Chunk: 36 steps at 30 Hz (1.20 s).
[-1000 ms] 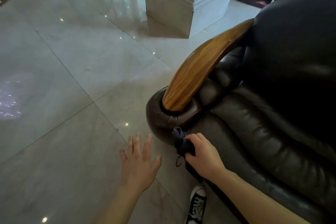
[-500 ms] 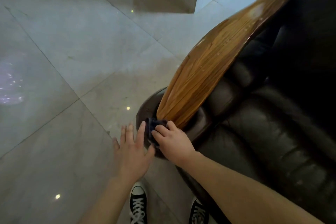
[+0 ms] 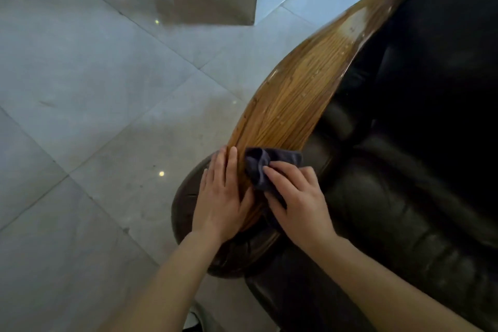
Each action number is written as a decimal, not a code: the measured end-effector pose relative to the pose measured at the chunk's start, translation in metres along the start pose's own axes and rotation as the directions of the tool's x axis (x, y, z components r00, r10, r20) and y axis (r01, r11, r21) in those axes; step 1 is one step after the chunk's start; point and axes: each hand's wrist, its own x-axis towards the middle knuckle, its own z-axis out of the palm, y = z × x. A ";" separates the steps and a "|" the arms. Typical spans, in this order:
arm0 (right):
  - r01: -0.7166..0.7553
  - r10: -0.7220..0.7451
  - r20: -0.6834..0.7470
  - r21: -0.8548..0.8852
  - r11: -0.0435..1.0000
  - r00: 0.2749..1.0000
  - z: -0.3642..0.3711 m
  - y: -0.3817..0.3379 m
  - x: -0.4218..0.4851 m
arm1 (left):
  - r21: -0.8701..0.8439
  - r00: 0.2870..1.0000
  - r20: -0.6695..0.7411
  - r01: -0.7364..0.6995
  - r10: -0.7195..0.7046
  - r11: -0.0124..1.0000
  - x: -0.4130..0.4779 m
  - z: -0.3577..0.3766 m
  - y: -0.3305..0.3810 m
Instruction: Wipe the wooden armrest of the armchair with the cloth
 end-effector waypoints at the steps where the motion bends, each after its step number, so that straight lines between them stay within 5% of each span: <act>1: 0.063 -0.063 0.013 -0.032 0.998 0.998 0.001 0.003 0.006 | -0.027 1.000 -0.010 0.000 0.000 1.000 0.002 0.005 -0.001; 3: 0.119 -0.120 -0.012 -0.079 0.990 0.993 0.000 0.016 0.018 | -0.023 0.999 -0.029 -0.021 0.020 1.000 0.003 0.009 -0.002; 7: -0.097 0.090 -0.117 -0.058 0.994 0.989 -0.002 0.014 0.042 | 0.025 0.998 -0.034 -0.047 0.048 0.999 0.002 0.008 -0.003; 10: 0.044 -0.047 -0.020 -0.102 0.994 0.999 0.001 -0.006 0.032 | 0.048 0.997 -0.043 -0.068 0.070 0.997 0.009 0.001 0.001; 12: 0.011 -0.012 -0.011 -0.039 0.999 1.000 -0.009 0.001 0.032 | 0.033 0.991 -0.082 -0.107 0.110 0.994 0.021 0.000 0.009; 17: -0.150 0.170 -0.282 0.093 0.984 0.944 -0.032 0.031 0.074 | 0.057 0.986 -0.130 -0.099 0.105 0.993 0.034 0.010 0.023; 20: -0.111 0.097 -0.157 -0.088 0.990 0.983 -0.020 0.023 0.087 | 0.071 0.984 -0.126 -0.115 0.123 0.991 0.034 0.011 0.018; 24: 0.172 -0.186 -0.054 -0.194 0.966 0.981 -0.001 0.018 0.061 | 0.042 0.981 -0.148 -0.116 0.121 0.992 0.035 0.011 0.017; 26: 0.137 -0.152 -0.076 -0.175 0.975 0.985 -0.004 0.027 0.070 | 0.044 0.980 -0.161 -0.111 0.116 0.993 0.034 0.011 0.016; 30: -0.159 0.123 -0.177 -0.204 0.966 0.976 -0.008 0.022 0.112 | 0.041 0.975 -0.178 -0.130 0.136 0.991 0.035 0.011 0.016; 34: 0.152 -0.155 -0.003 -0.167 0.974 0.988 0.001 0.024 0.076 | 0.039 0.977 -0.178 -0.114 0.119 0.993 0.035 0.009 0.018; 36: 0.102 -0.108 -0.032 -0.151 0.983 0.994 -0.006 0.048 0.070 | -0.024 0.976 -0.184 -0.123 0.117 0.992 0.035 0.007 0.018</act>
